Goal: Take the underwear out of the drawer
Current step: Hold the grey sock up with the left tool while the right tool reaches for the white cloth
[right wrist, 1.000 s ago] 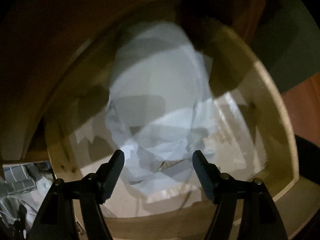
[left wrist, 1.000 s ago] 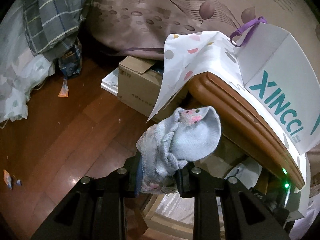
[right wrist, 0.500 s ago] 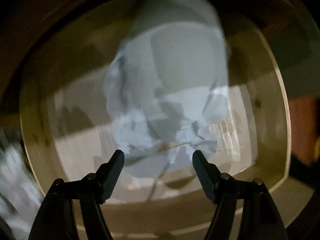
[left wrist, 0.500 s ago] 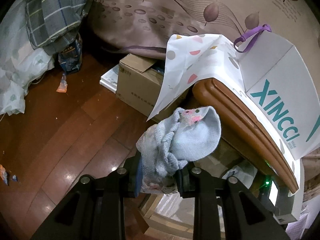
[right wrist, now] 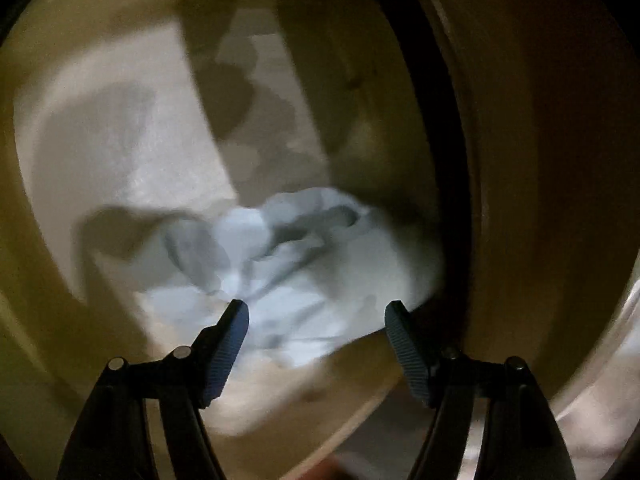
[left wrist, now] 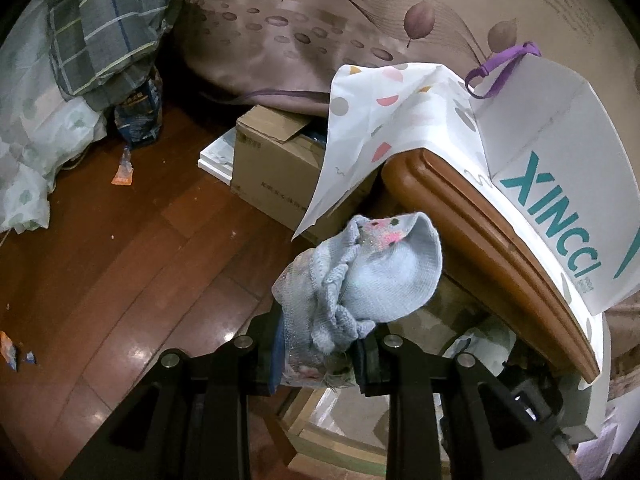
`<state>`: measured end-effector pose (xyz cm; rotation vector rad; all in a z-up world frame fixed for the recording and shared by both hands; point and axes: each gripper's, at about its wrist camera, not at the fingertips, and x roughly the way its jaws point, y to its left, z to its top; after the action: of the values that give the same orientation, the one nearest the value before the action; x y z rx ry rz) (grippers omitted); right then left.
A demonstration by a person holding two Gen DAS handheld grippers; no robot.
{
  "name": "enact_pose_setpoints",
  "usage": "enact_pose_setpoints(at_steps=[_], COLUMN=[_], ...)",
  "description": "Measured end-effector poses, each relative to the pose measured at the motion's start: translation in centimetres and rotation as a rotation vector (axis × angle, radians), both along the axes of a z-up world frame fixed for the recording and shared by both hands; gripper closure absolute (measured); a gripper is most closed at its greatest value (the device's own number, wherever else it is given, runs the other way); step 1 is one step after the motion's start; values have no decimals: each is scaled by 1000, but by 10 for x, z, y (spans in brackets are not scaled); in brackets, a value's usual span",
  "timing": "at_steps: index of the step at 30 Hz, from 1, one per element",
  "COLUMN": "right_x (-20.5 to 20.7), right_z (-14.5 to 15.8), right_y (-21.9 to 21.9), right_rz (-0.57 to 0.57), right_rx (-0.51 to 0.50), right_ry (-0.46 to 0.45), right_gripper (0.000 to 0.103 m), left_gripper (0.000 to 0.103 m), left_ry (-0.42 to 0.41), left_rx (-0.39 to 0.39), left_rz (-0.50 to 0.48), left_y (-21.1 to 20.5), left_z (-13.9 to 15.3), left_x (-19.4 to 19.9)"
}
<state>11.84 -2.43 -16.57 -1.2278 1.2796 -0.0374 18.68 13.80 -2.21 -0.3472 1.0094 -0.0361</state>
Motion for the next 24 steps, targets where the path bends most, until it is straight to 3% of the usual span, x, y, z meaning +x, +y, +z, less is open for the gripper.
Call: enact_pose_setpoints(at_steps=[2, 5, 8, 12, 18, 24], right_x=[-2, -2, 1, 1, 19, 33], right_z=[-11, -24, -25, -29, -24, -27], right_y=[-4, -1, -10, -15, -42, -65], right_rz=[52, -19, -35, -38, -53, 8], right_rx=[-41, 35, 49, 71, 193, 279], right_ry=[20, 60, 10, -8, -1, 26], right_gripper=[31, 31, 30, 22, 20, 19], left_gripper=[79, 79, 79, 79, 78, 78], left_ry=[0, 5, 17, 20, 30, 27], left_rx=[6, 12, 12, 37, 46, 62], left_rz=[-7, -7, -10, -27, -35, -40], left_y=[-4, -5, -9, -14, -17, -19], left_z=[0, -3, -6, -7, -11, -11], left_x=[0, 2, 4, 5, 7, 7])
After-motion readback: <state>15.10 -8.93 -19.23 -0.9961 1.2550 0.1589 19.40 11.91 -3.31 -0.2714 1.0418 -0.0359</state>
